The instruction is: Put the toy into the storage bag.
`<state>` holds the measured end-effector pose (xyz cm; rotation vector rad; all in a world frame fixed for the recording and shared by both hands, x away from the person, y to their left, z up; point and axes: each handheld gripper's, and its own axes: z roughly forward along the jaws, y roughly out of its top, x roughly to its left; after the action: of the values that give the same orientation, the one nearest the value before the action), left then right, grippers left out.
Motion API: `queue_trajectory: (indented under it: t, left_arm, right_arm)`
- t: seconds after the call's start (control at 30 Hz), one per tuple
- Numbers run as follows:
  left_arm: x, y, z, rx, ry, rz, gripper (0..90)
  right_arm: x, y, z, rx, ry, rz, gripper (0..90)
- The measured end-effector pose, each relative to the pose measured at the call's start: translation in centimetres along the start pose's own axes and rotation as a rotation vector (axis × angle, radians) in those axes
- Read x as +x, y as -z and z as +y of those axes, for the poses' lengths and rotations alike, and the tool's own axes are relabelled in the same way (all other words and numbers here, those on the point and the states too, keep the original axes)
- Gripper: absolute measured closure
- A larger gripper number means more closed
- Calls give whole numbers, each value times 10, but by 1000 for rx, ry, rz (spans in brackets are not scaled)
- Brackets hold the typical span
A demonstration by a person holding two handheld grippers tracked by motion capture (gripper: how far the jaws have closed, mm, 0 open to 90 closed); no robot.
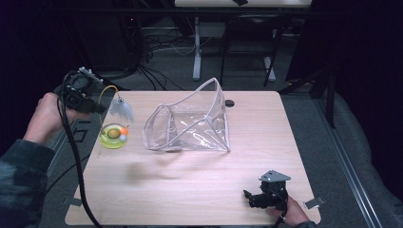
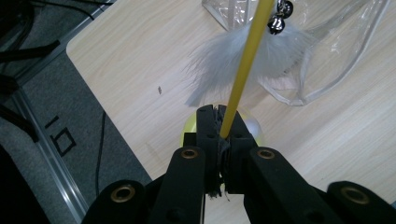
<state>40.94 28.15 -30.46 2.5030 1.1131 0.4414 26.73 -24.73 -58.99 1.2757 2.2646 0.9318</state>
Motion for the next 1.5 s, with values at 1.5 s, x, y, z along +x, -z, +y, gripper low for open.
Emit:
queue_trajectory:
  t: [1.5]
  left_arm:
    - [-18, 32, 50, -47, -85, 4, 877]
  right_arm:
    - [0, -1, 0, -7, -4, -1, 0]
